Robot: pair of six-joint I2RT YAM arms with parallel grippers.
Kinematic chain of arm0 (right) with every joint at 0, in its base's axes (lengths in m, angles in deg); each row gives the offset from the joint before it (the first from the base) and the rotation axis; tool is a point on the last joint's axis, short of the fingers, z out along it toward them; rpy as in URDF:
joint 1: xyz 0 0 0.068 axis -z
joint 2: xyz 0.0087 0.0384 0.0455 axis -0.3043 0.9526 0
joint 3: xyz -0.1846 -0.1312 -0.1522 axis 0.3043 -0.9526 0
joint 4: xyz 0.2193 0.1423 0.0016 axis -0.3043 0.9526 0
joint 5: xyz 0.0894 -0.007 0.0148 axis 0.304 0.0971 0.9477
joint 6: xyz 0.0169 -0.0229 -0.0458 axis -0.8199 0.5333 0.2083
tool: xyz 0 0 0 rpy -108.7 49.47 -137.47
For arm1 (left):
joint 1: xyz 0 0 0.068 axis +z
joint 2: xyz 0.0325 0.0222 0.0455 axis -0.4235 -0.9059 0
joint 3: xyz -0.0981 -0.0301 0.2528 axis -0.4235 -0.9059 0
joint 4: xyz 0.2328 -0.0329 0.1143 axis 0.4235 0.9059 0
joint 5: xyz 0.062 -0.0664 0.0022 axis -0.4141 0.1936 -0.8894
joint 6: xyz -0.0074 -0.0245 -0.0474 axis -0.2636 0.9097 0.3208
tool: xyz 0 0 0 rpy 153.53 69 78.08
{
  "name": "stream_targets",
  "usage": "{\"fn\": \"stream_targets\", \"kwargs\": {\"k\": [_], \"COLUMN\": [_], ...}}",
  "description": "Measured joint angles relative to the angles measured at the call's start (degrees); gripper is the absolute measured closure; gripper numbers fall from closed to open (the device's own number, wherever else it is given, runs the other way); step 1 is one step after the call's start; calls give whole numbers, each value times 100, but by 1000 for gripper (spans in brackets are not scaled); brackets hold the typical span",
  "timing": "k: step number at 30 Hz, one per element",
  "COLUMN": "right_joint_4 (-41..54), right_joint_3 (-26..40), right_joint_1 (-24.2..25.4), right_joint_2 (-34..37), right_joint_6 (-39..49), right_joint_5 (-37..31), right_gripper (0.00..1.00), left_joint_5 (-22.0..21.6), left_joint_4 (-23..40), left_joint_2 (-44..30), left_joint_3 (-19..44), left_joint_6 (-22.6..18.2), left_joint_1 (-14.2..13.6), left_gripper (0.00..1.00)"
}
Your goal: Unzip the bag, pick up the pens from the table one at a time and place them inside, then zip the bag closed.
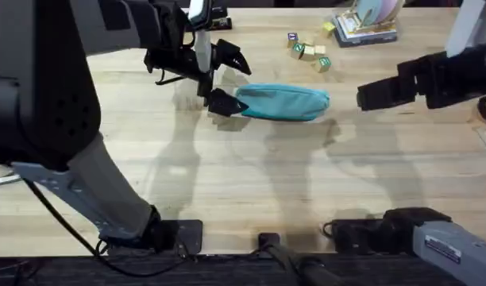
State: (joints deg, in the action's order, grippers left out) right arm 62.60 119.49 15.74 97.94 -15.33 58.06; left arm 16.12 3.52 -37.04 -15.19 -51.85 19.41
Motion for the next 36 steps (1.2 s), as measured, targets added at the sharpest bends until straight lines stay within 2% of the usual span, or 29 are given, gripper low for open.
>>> {"fn": "stream_targets", "kwargs": {"k": [6,13,18,23,36], "right_joint_4": [2,2,4,4,4], "right_joint_3": [0,0,0,0,0], "right_joint_1": [0,0,0,0,0], "right_joint_2": [0,0,0,0,0], "right_joint_6": [0,2,0,0,0], "right_joint_5": [0,0,0,0,0], "right_gripper": [4,3,4,4,4], "left_joint_5": [0,-29,-378,-925,-2460], "left_joint_4": [9,203,654,888,938], "left_joint_2": [0,312,814,1284,2853], "left_joint_3": [26,249,521,557,557], "left_joint_6": [0,2,174,808,2896], "left_joint_1": [44,319,469,464,461], "left_gripper": [6,6,6,6,6]}}
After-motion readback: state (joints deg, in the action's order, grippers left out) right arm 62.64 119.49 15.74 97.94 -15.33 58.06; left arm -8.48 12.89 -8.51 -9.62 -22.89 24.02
